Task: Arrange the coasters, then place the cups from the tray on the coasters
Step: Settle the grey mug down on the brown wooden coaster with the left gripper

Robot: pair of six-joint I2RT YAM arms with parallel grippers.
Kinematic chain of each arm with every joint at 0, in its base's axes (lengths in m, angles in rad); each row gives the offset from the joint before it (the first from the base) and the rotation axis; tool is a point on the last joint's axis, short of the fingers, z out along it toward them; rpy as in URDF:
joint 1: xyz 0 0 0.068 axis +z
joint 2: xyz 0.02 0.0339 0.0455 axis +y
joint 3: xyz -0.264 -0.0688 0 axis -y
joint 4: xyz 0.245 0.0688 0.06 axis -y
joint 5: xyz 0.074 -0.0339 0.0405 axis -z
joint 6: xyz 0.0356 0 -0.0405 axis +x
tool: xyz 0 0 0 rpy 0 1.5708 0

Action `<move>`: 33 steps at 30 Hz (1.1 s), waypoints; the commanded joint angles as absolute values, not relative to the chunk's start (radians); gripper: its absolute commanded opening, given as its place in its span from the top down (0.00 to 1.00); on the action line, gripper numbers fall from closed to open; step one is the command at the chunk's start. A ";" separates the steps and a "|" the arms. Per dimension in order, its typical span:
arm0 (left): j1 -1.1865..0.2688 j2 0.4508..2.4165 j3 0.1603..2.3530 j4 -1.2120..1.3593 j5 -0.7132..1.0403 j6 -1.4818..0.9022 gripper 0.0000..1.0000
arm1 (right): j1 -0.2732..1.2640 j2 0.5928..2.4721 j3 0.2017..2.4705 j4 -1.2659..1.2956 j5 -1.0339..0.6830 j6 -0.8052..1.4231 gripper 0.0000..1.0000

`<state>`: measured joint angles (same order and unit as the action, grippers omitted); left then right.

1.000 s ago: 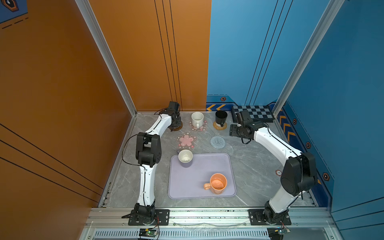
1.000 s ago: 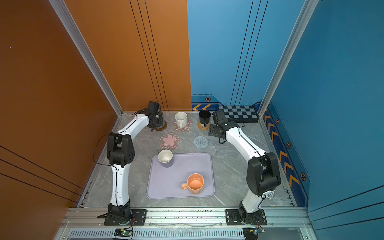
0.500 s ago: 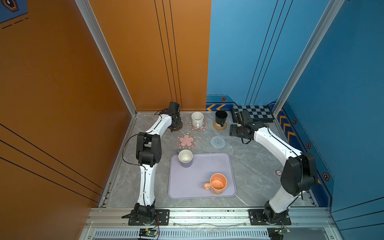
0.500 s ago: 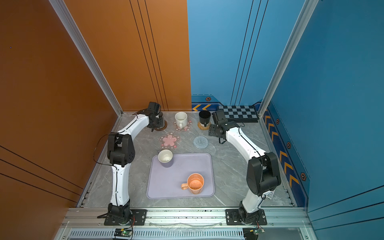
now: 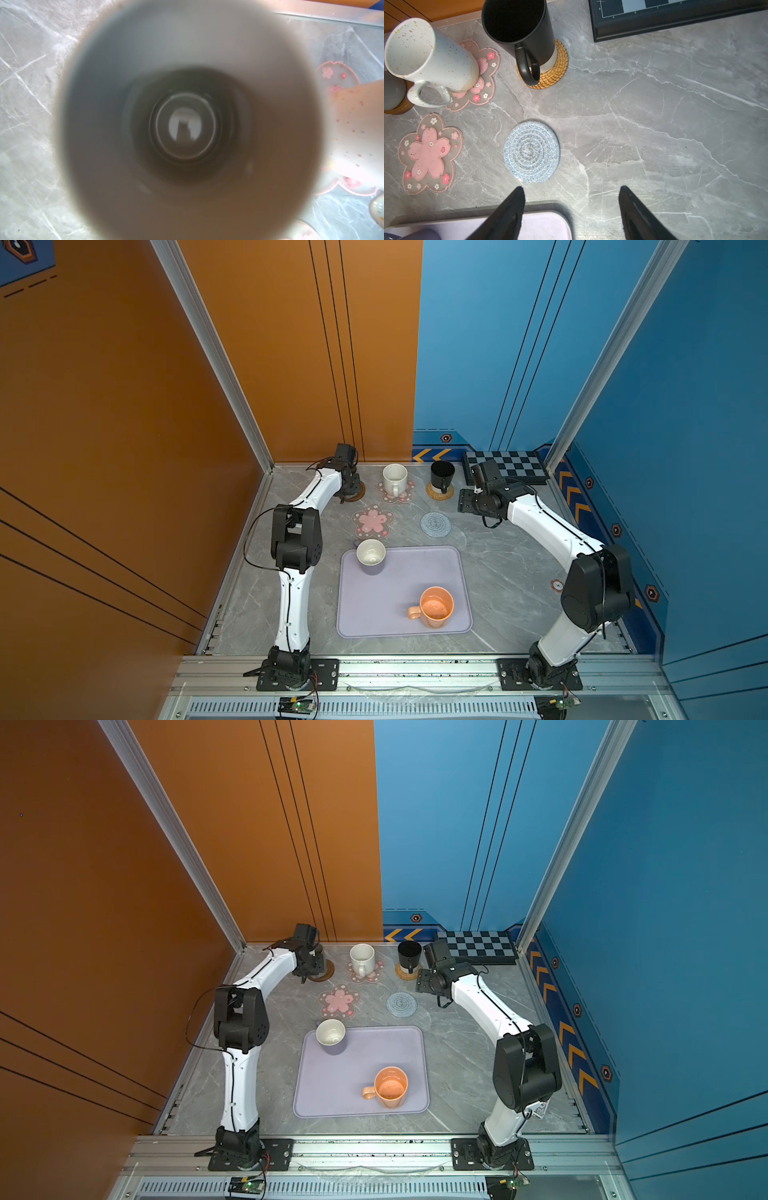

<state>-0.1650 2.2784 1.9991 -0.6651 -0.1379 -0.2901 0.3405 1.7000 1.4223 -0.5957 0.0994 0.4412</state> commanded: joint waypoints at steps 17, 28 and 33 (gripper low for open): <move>-0.185 2.297 2.044 -0.635 -0.119 -0.246 0.96 | 0.353 1.701 1.417 -0.627 0.090 0.431 0.26; -0.201 2.290 2.053 -0.635 -0.150 -0.227 0.99 | 0.354 1.705 1.414 -0.627 0.087 0.430 0.26; -0.200 2.290 2.043 -0.635 -0.173 -0.235 0.98 | 0.354 1.710 1.410 -0.627 0.086 0.426 0.26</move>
<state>-0.1959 2.2856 2.0106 -0.6506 -0.1314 -0.2462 0.3477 1.7000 1.4220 -0.5957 0.0967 0.4412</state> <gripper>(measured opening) 0.155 0.738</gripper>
